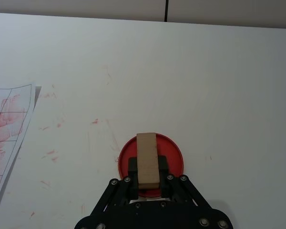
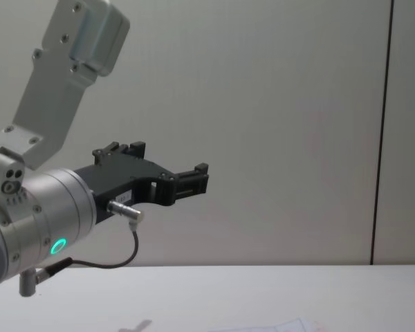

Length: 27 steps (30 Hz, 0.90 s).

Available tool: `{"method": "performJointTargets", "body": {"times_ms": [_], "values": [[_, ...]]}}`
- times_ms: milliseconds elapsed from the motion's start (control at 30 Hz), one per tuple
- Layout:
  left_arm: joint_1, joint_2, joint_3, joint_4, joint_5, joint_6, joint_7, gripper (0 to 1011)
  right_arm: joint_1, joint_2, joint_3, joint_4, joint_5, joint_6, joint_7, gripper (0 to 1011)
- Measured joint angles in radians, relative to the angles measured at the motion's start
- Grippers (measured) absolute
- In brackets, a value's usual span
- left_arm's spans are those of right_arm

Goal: Use the one hand to pick up the stamp and affix it onto the A4 paper.

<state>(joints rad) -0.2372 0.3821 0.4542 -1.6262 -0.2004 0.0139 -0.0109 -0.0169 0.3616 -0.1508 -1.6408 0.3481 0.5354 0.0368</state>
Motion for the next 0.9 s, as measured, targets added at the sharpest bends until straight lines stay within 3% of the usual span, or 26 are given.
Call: {"method": "performJointTargets", "body": {"times_ms": [467, 900], "values": [[0.0, 0.0, 0.0, 0.0, 0.0, 0.0, 0.0, 1001, 0.043, -0.022, 0.001, 0.053, 0.019, 0.051, 0.011, 219], [0.0, 0.0, 0.0, 0.0, 0.0, 0.0, 0.0, 1001, 0.053, -0.03, -0.002, 0.05, 0.018, 0.059, 0.017, 219]]}}
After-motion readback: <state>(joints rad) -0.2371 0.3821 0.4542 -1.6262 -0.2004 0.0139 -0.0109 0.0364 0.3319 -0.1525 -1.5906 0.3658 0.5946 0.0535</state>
